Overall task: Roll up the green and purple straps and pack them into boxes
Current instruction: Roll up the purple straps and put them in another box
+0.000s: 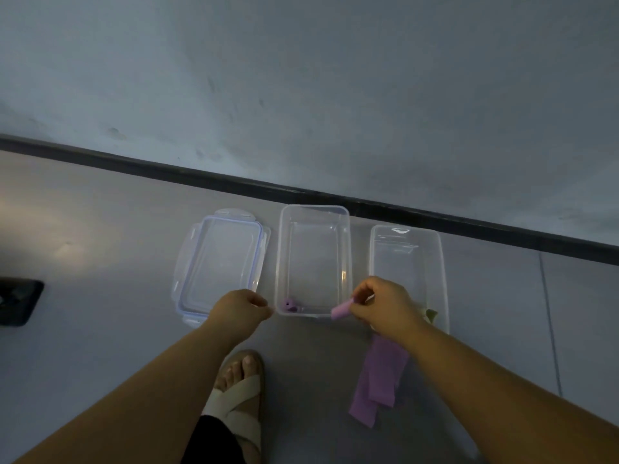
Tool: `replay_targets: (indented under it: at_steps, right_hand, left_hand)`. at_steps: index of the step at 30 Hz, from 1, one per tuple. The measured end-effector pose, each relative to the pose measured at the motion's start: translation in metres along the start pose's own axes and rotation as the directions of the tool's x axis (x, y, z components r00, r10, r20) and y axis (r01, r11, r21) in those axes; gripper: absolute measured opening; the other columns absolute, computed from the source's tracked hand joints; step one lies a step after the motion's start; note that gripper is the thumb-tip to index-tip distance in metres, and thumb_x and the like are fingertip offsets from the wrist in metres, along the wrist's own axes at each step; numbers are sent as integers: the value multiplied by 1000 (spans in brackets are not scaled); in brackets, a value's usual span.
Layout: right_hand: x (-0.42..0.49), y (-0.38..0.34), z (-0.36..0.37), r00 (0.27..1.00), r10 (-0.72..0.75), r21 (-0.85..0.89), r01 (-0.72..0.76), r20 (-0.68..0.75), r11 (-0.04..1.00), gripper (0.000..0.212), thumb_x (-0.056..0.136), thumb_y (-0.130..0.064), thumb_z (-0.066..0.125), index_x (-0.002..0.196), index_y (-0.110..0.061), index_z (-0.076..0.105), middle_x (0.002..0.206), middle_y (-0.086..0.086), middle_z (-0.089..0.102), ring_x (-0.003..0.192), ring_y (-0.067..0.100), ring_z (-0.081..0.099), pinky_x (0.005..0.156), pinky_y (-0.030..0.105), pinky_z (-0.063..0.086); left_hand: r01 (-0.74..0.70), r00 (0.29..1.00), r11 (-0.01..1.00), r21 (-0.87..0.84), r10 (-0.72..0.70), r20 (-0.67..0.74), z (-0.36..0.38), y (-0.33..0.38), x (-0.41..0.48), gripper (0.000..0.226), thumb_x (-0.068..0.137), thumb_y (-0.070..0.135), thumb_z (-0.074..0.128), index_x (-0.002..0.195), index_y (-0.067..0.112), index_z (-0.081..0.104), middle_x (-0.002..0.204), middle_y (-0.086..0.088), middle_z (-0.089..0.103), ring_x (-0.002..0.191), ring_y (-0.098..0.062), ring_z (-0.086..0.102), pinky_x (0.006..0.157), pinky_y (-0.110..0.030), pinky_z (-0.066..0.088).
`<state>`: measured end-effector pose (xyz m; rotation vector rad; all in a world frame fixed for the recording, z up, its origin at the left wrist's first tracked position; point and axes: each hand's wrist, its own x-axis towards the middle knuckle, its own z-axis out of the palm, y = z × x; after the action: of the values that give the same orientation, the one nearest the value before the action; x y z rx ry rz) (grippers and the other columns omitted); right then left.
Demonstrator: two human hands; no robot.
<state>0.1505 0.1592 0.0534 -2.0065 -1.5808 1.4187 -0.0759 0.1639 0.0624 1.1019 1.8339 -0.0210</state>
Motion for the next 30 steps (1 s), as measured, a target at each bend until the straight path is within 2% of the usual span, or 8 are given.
replay_targets:
  at_steps: [3, 7, 11, 16, 22, 24, 26, 30]
  right_hand:
    - [29, 2, 17, 999, -43, -24, 43, -18, 999, 25, 68, -23, 78, 79, -12, 58, 76, -3, 59, 75, 14, 57, 63, 20, 44]
    - [65, 9, 47, 996, -78, -102, 82, 46, 991, 30, 69, -28, 80, 70, -15, 53, 75, -1, 58, 69, 12, 55, 57, 19, 41]
    - [88, 24, 72, 990, -101, -243, 122, 94, 962, 25, 76, -31, 75, 76, -13, 57, 80, 1, 57, 74, 17, 55, 62, 22, 42]
    - [102, 35, 89, 989, -113, -310, 138, 97, 941, 23, 79, -30, 72, 77, -12, 58, 83, 4, 58, 77, 20, 56, 62, 25, 39]
    - [104, 42, 98, 988, -105, -320, 137, 117, 937, 20, 80, -25, 71, 84, -7, 61, 91, 9, 60, 83, 23, 57, 71, 31, 43]
    - [105, 43, 100, 987, -102, -330, 138, 123, 934, 20, 81, -25, 70, 85, -8, 61, 91, 8, 59, 82, 22, 56, 70, 30, 43]
    - [107, 43, 103, 988, -95, -342, 132, 125, 930, 18, 82, -24, 69, 85, -8, 62, 92, 8, 59, 82, 20, 55, 68, 28, 41]
    - [112, 40, 106, 986, -68, -373, 121, 154, 920, 15, 81, -23, 70, 90, -11, 67, 98, 7, 63, 86, 20, 57, 68, 24, 37]
  left_hand:
    - [10, 1000, 1000, 18, -10, -28, 10, -7, 29, 33, 86, 22, 63, 117, 10, 60, 114, -14, 64, 103, -30, 61, 94, -40, 49]
    - [22, 1000, 1000, 19, -22, -20, 33, -14, 62, 44, 88, 27, 61, 128, 11, 53, 120, -13, 62, 104, -31, 61, 95, -40, 48]
    - [21, 1000, 1000, 9, -21, -13, 52, -22, 83, 54, 86, 32, 63, 135, 18, 44, 120, -13, 62, 104, -30, 62, 91, -36, 50]
    - [18, 999, 1000, -17, -19, -45, 57, -29, 97, 49, 88, 29, 62, 133, 20, 46, 114, -11, 65, 97, -26, 64, 83, -33, 52]
    - [40, 999, 997, -62, -40, -5, 59, -34, 101, 48, 86, 28, 64, 132, 16, 52, 119, -12, 64, 102, -27, 64, 92, -39, 51]
    - [44, 999, 996, -78, -44, -6, 60, -35, 103, 46, 89, 25, 61, 132, 15, 52, 117, -12, 65, 100, -25, 65, 92, -35, 51]
    - [61, 998, 990, -128, -61, 3, 60, -35, 102, 44, 90, 20, 60, 133, 14, 51, 112, -11, 67, 89, -19, 67, 84, -26, 52]
    - [89, 996, 975, -204, -88, 11, 60, -34, 101, 44, 89, 15, 61, 132, 13, 51, 109, -12, 68, 80, -17, 67, 77, -23, 52]
